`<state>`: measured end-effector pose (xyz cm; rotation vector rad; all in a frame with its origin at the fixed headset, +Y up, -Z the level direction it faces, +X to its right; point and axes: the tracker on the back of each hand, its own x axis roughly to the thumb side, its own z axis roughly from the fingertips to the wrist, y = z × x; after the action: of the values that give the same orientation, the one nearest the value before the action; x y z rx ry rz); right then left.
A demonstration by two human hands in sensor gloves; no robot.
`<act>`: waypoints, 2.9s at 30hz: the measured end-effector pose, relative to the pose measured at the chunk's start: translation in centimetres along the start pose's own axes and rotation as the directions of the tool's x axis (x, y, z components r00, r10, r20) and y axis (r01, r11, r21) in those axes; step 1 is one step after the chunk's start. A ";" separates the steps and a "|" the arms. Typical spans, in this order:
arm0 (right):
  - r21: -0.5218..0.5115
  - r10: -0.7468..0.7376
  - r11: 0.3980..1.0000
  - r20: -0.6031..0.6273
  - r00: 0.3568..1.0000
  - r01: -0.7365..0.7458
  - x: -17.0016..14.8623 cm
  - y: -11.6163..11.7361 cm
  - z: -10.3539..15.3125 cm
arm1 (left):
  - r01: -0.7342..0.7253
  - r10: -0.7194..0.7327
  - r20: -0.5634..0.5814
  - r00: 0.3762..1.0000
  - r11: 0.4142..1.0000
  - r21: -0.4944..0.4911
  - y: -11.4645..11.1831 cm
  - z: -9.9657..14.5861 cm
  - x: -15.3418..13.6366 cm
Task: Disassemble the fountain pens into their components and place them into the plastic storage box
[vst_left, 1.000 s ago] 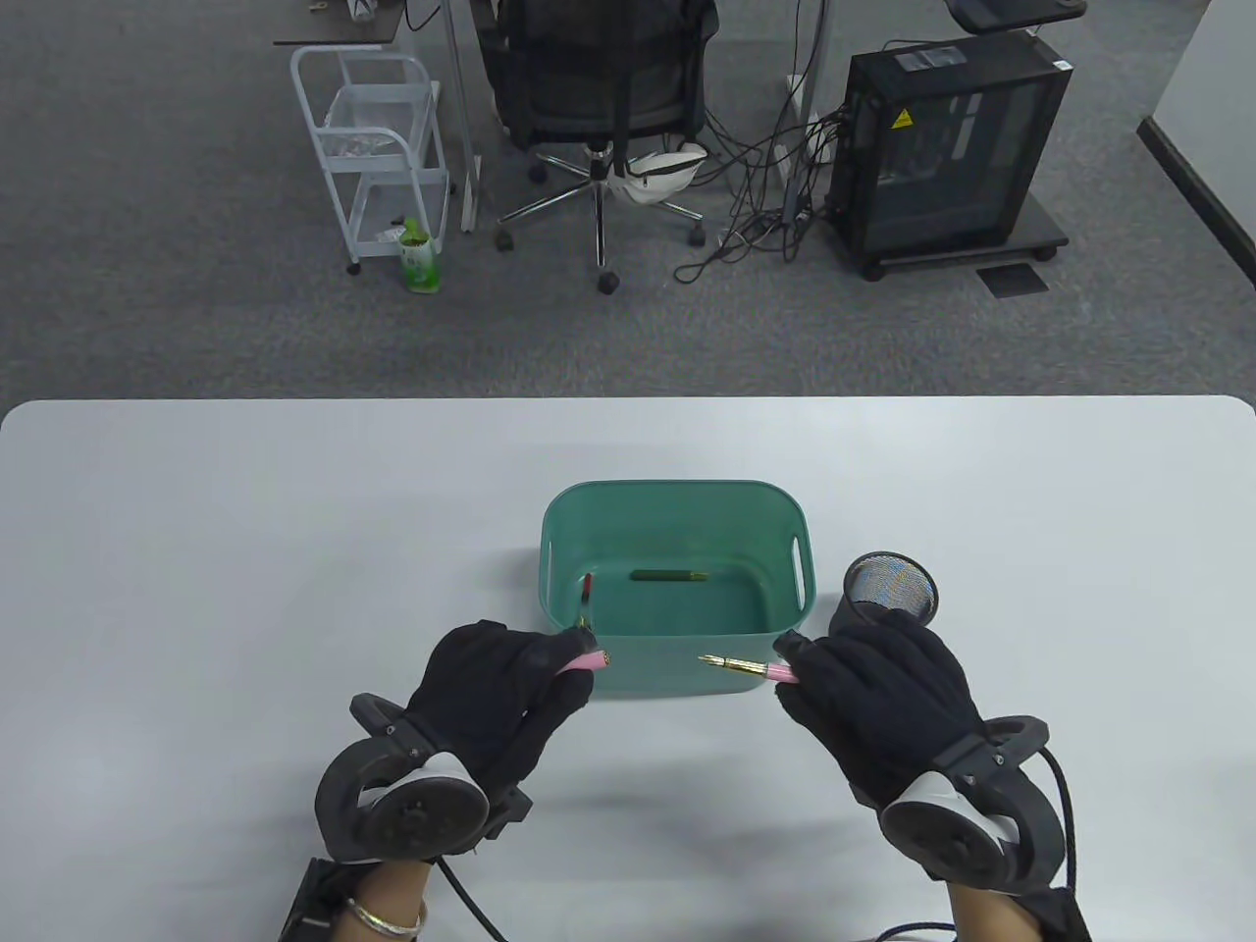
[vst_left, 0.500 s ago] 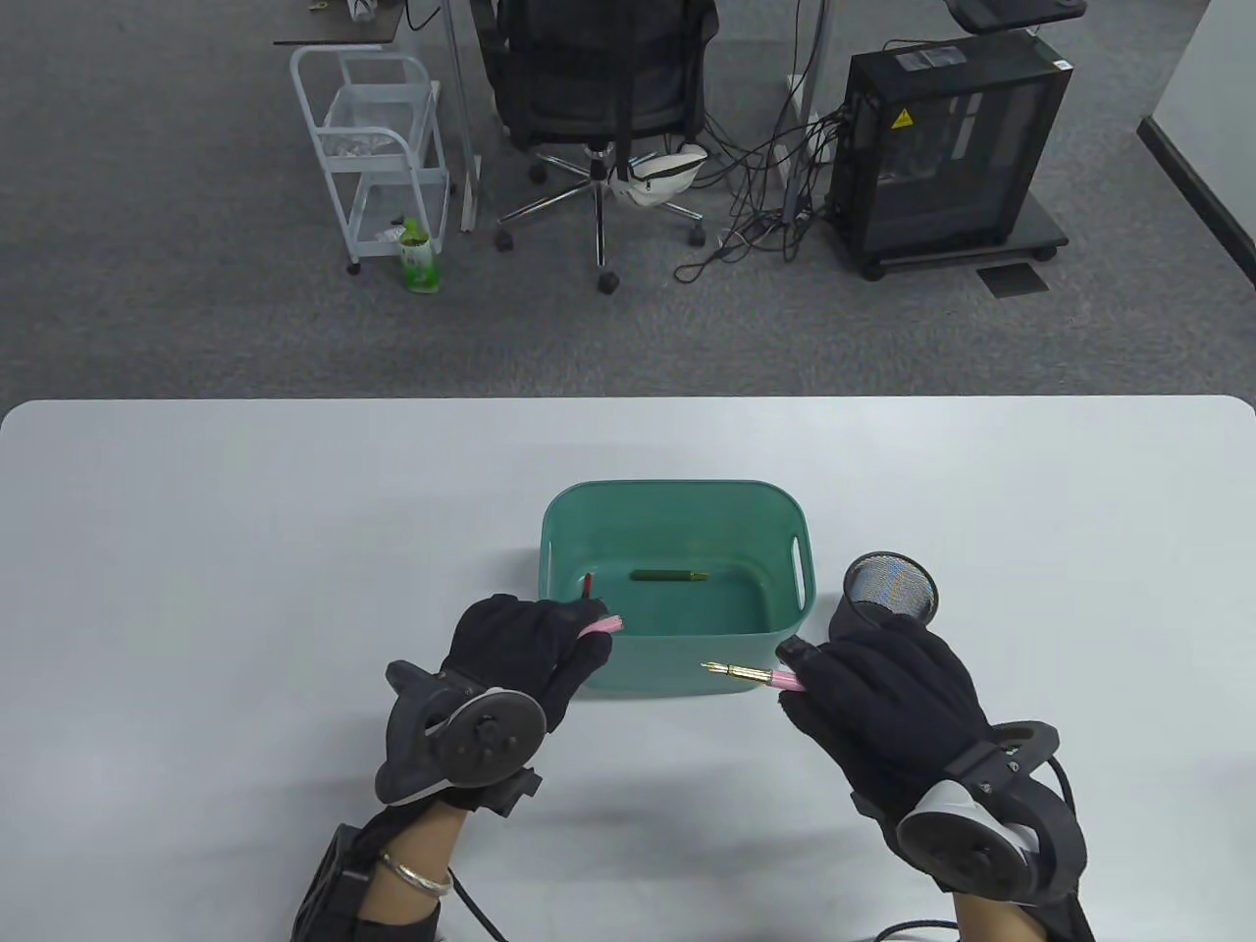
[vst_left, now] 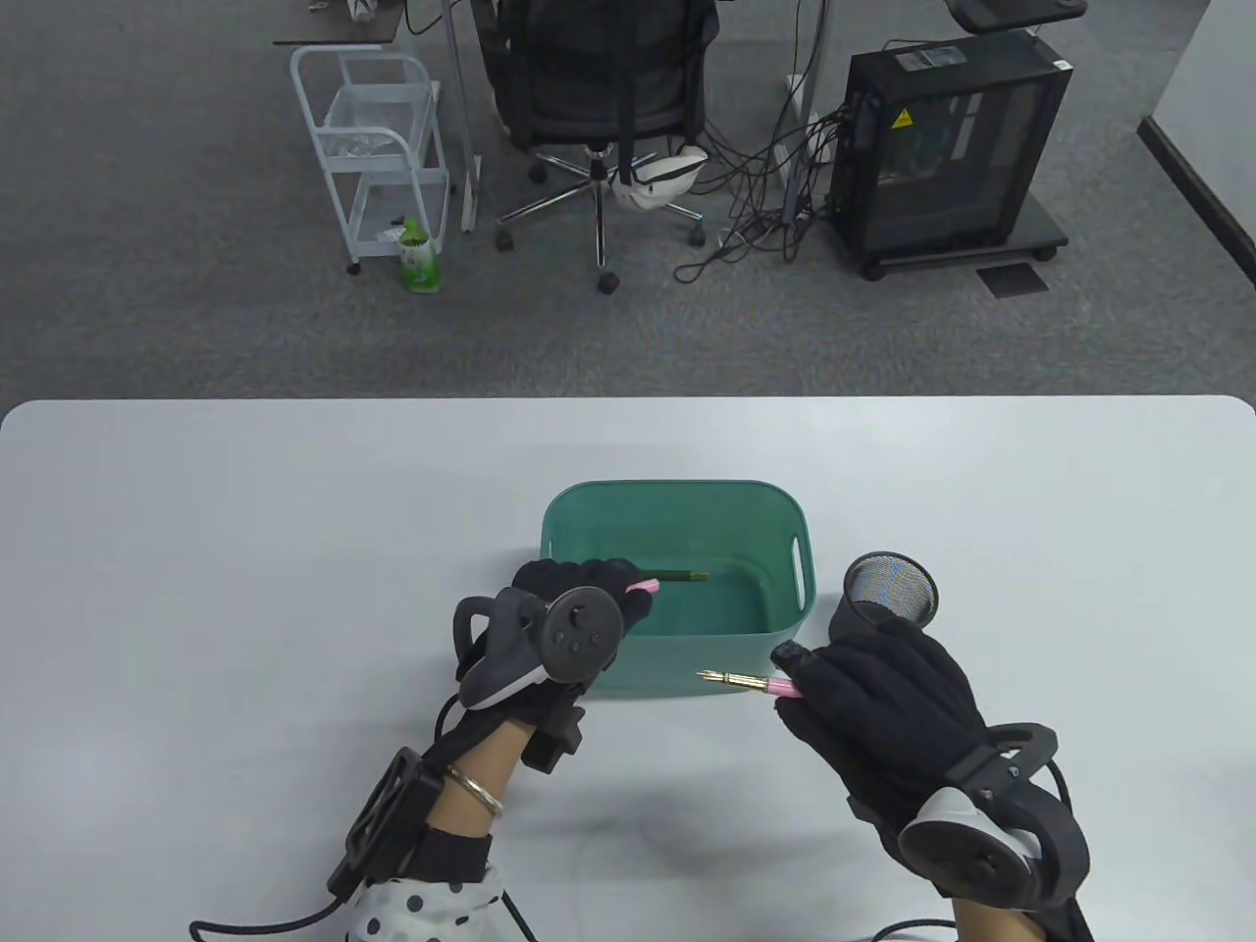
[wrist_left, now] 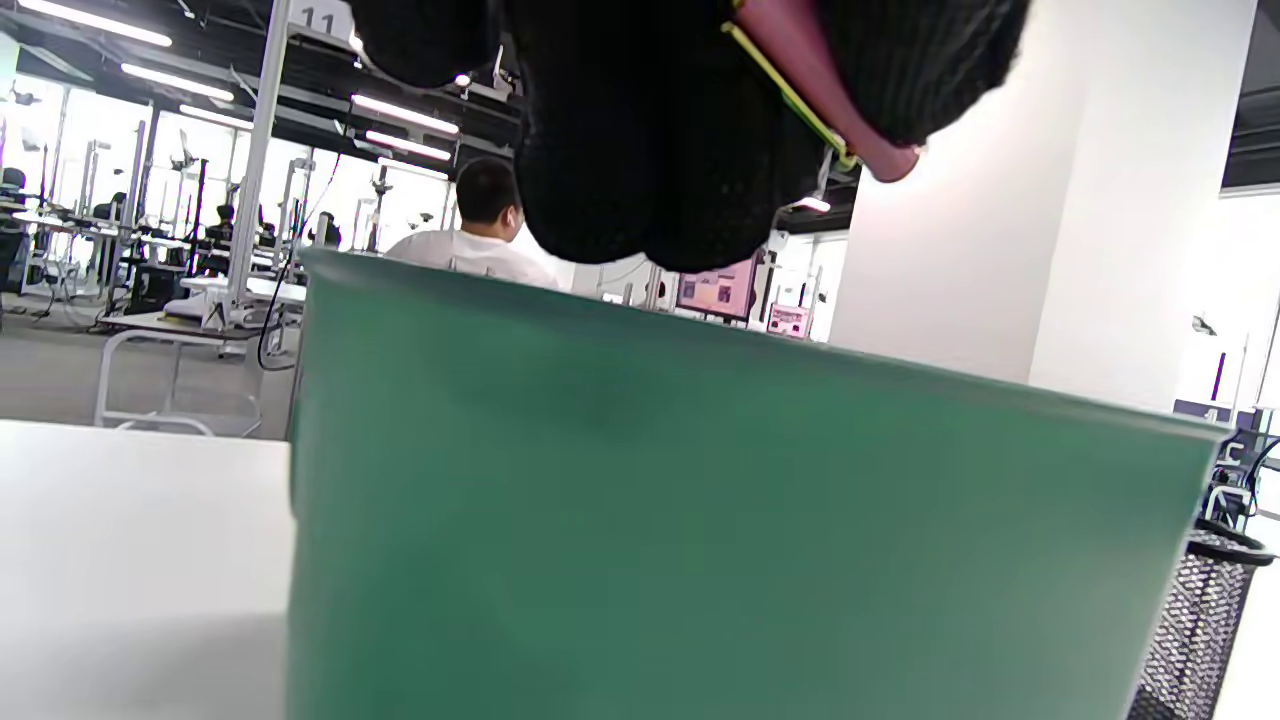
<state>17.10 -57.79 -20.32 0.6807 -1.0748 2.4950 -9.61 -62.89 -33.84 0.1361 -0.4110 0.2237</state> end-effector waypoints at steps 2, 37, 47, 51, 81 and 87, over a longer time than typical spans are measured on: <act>0.002 0.001 1.000 0.001 1.000 -0.001 0.0 0.0 0.0 | 0.014 -0.014 -0.007 1.000 1.000 -0.008 -0.5 -0.5 0.1; 0.001 -0.002 1.000 0.006 1.000 0.002 0.1 0.0 -0.2 | 0.027 -0.030 0.057 0.998 0.998 0.057 -0.5 1.6 0.1; 0.021 0.013 1.000 0.010 1.000 -0.013 0.2 0.4 -0.3 | -0.003 -0.022 0.139 0.990 0.984 0.180 0.7 5.8 1.1; 0.031 0.017 0.999 0.014 1.000 -0.017 0.3 0.7 -0.3 | -0.026 -0.010 0.155 0.988 0.974 0.225 1.2 7.1 1.3; 0.108 0.057 0.992 0.024 0.998 -0.059 0.6 2.5 -0.5 | -0.055 -0.036 0.255 0.966 0.939 0.339 3.3 9.7 2.6; 0.123 0.060 0.990 0.030 0.998 -0.063 0.7 2.9 -0.5 | -0.056 -0.039 0.263 0.964 0.937 0.344 3.3 9.9 2.7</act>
<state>15.02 -59.22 -21.92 0.7273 -0.9696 2.6301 -11.75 -60.90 -23.42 0.5187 -0.6385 0.2871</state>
